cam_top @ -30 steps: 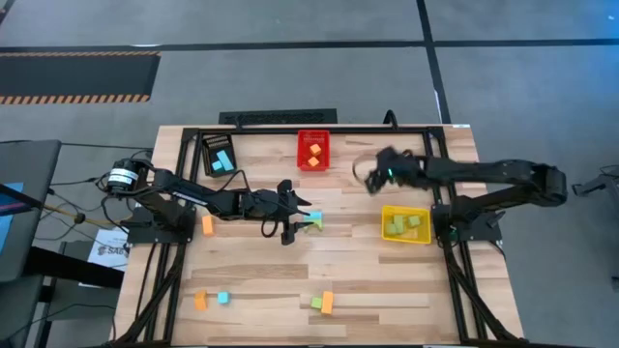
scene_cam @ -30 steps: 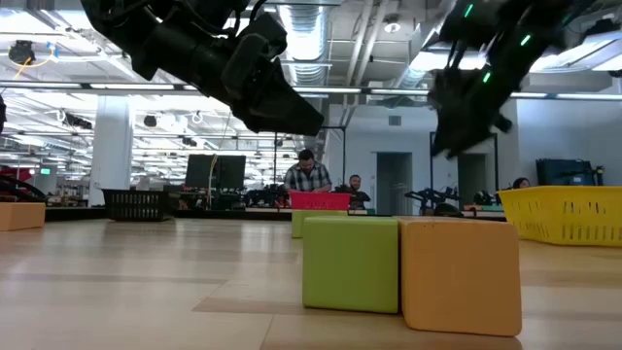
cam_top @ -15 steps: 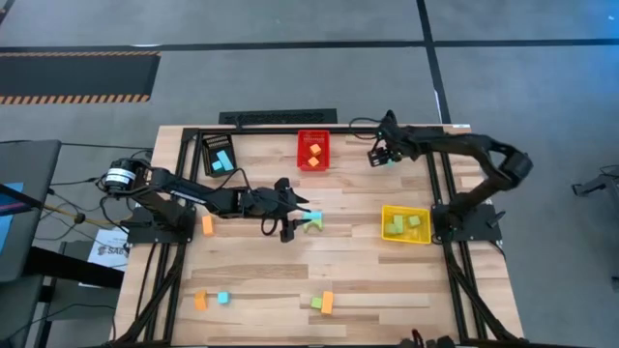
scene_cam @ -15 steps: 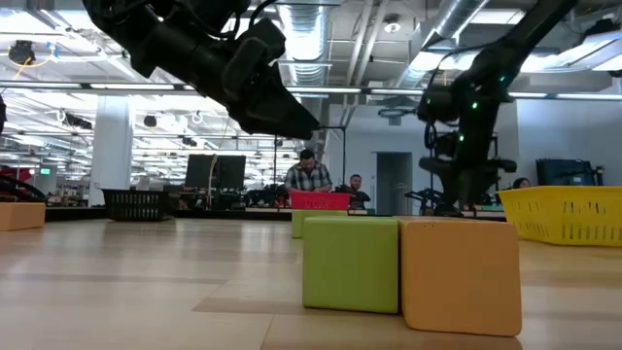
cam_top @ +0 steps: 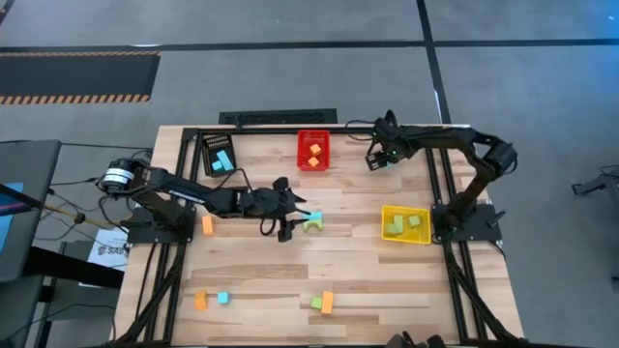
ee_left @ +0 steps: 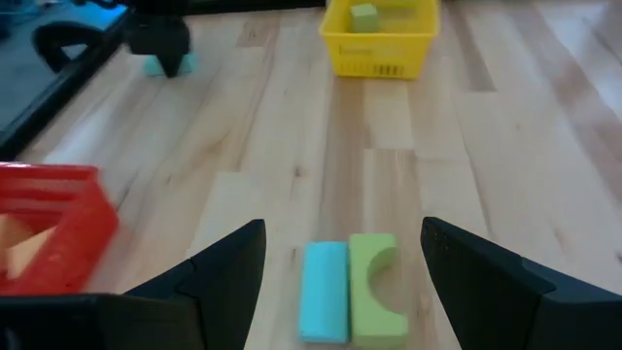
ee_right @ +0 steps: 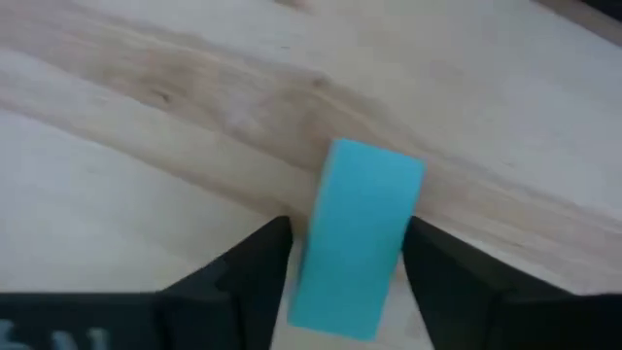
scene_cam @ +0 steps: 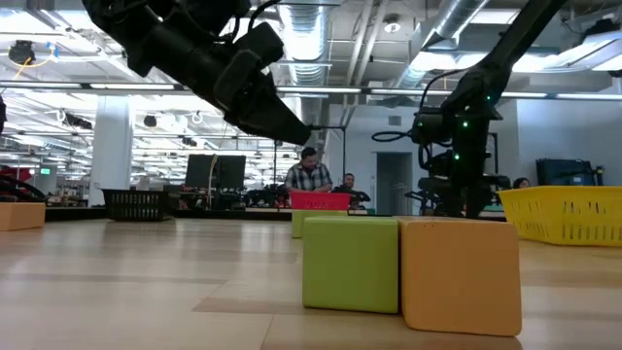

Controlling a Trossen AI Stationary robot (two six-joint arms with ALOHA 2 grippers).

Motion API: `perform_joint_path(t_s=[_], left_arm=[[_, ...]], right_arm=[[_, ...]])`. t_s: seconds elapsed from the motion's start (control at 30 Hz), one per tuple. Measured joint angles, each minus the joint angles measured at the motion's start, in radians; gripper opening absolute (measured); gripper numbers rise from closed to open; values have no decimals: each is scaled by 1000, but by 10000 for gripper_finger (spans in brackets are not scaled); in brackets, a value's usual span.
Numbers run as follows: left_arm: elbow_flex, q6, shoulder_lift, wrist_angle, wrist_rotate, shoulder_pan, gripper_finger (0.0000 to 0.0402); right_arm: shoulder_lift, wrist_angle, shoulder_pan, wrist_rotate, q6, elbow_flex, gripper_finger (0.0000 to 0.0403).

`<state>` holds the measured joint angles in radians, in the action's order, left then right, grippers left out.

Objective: Sort & place blocks by color
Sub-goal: Put the blue block into the black bin

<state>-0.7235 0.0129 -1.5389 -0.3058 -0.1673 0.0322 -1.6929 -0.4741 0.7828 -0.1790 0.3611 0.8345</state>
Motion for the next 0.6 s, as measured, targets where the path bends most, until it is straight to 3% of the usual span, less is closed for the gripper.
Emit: perform_joint_path(t_s=[0.2,0.4,0.6], left_arm=[[33,25,187,108,-145,-7,252],[170,-88,393,114,-233,-50,229],[300,-291,469,9,-302,-75,213]], right_arm=[[55,-28,-26,31,-21,-6,104],[175,10,-39,33,-45,-8,100],[312,146,-153,54,-59,-7,100]])
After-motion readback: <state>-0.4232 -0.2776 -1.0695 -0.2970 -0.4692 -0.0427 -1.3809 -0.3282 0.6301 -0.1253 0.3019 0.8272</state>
